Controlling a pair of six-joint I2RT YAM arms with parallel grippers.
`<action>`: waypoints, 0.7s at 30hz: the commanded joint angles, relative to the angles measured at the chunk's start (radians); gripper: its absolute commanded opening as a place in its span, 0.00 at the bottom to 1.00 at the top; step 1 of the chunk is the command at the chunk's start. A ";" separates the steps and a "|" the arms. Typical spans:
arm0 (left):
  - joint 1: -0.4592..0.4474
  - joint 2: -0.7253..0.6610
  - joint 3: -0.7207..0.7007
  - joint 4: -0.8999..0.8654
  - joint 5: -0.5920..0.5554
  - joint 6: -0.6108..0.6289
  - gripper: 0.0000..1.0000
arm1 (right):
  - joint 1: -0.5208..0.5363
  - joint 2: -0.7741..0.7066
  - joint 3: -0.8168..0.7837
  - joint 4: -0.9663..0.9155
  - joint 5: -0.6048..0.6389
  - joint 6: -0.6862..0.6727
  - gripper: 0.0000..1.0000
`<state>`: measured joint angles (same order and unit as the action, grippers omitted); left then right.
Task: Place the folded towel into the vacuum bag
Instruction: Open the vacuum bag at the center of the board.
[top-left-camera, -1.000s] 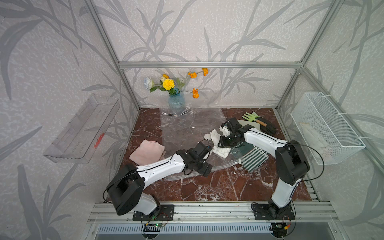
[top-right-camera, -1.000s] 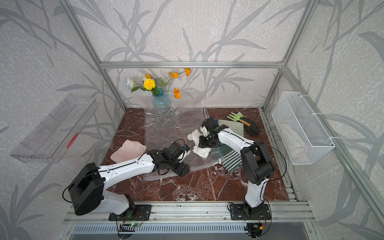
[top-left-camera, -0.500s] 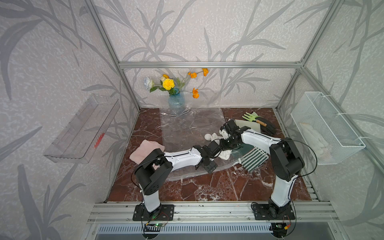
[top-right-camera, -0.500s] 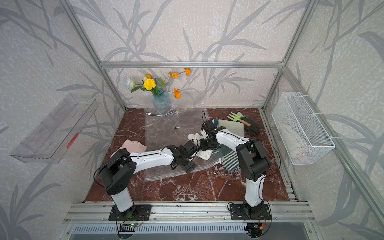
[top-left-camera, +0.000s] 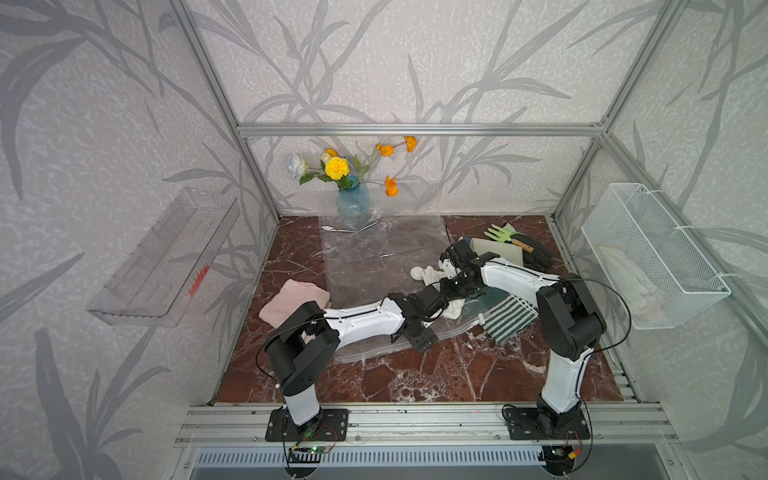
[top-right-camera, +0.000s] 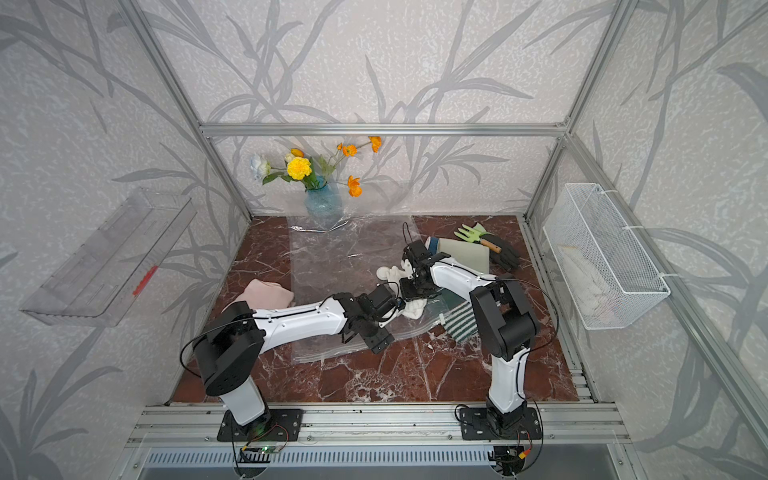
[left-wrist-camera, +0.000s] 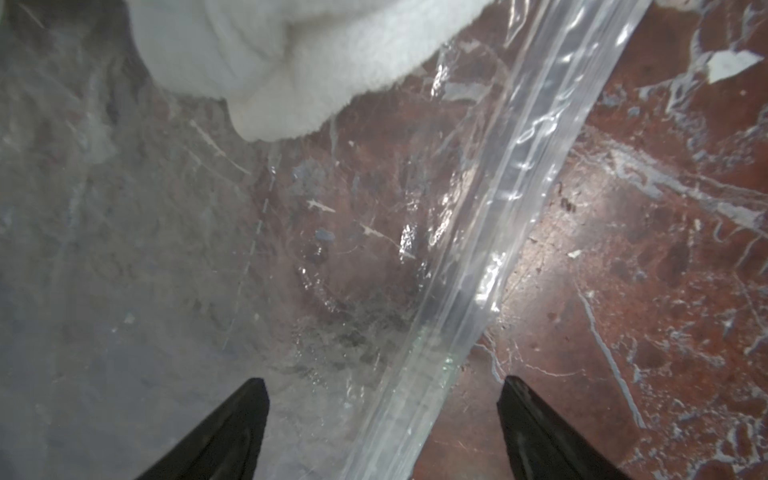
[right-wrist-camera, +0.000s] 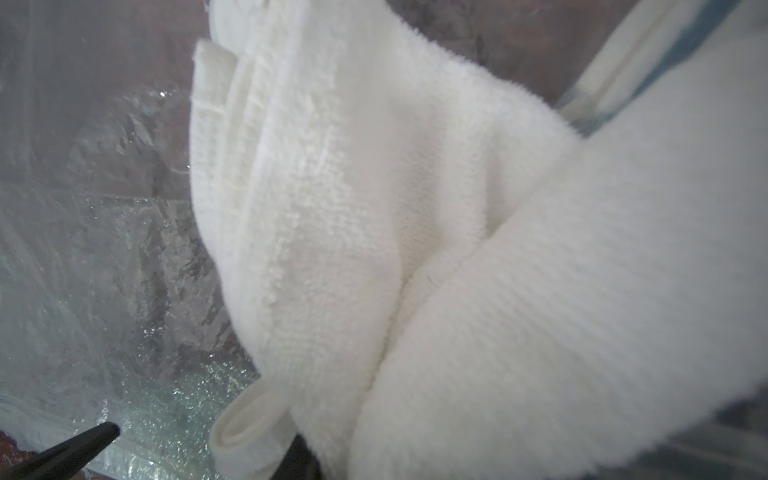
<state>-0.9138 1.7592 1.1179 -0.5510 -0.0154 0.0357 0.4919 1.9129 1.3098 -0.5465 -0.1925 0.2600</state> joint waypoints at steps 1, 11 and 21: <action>-0.005 0.014 0.029 -0.003 0.009 0.024 0.88 | -0.006 0.028 0.016 -0.030 0.043 -0.005 0.06; -0.016 0.046 0.024 -0.012 -0.062 0.068 0.89 | -0.006 0.046 0.023 -0.038 0.056 -0.015 0.06; -0.015 0.021 0.005 0.000 -0.249 0.093 0.84 | -0.006 0.052 0.032 -0.052 0.087 -0.034 0.06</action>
<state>-0.9276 1.7950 1.1252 -0.5476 -0.1596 0.1104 0.4919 1.9377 1.3319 -0.5529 -0.1604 0.2367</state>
